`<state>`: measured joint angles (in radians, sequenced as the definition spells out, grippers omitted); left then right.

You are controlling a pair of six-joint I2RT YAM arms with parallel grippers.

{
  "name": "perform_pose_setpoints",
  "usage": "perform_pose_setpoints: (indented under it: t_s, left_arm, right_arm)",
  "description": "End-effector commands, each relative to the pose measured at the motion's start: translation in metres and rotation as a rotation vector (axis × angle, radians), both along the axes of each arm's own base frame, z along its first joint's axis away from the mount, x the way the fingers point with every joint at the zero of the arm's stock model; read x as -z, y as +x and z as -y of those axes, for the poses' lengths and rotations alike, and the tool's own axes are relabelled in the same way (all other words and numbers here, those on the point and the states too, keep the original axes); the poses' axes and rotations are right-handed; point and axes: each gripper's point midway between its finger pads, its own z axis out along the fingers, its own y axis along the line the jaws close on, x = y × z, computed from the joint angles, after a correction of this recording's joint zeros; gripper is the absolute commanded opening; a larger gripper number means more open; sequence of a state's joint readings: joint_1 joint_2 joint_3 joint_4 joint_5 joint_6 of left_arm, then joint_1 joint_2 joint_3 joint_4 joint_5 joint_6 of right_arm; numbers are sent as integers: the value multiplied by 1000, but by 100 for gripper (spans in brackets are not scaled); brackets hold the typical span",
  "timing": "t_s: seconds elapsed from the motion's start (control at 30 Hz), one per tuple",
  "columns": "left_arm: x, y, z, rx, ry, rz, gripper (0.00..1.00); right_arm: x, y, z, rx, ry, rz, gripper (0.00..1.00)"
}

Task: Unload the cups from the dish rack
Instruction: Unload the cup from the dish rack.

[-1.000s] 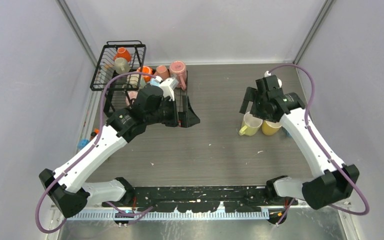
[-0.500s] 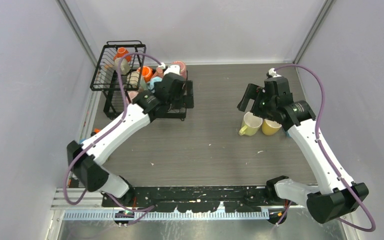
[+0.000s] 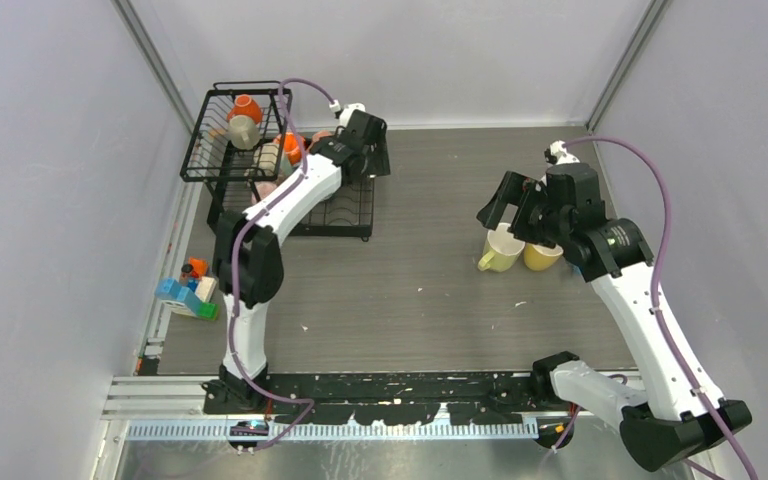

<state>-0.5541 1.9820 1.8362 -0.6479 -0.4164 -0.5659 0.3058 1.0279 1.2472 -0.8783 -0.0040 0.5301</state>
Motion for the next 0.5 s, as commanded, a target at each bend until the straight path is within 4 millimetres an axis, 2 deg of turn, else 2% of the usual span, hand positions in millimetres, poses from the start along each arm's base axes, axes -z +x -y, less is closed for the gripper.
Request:
perform_pose_setpoints:
  t_s: [0.0, 0.2, 0.47]
  left_arm:
    - [-1, 37, -2, -26, -42, 29, 99]
    - [18, 64, -4, -47, -67, 20, 94]
    - [31, 81, 8, -35, -90, 11, 78]
  right_arm:
    - [-23, -13, -2, -15, 43, 46, 100]
    - [-32, -24, 2, -13, 50, 62, 100]
    - [-34, -31, 4, -6, 61, 67, 100]
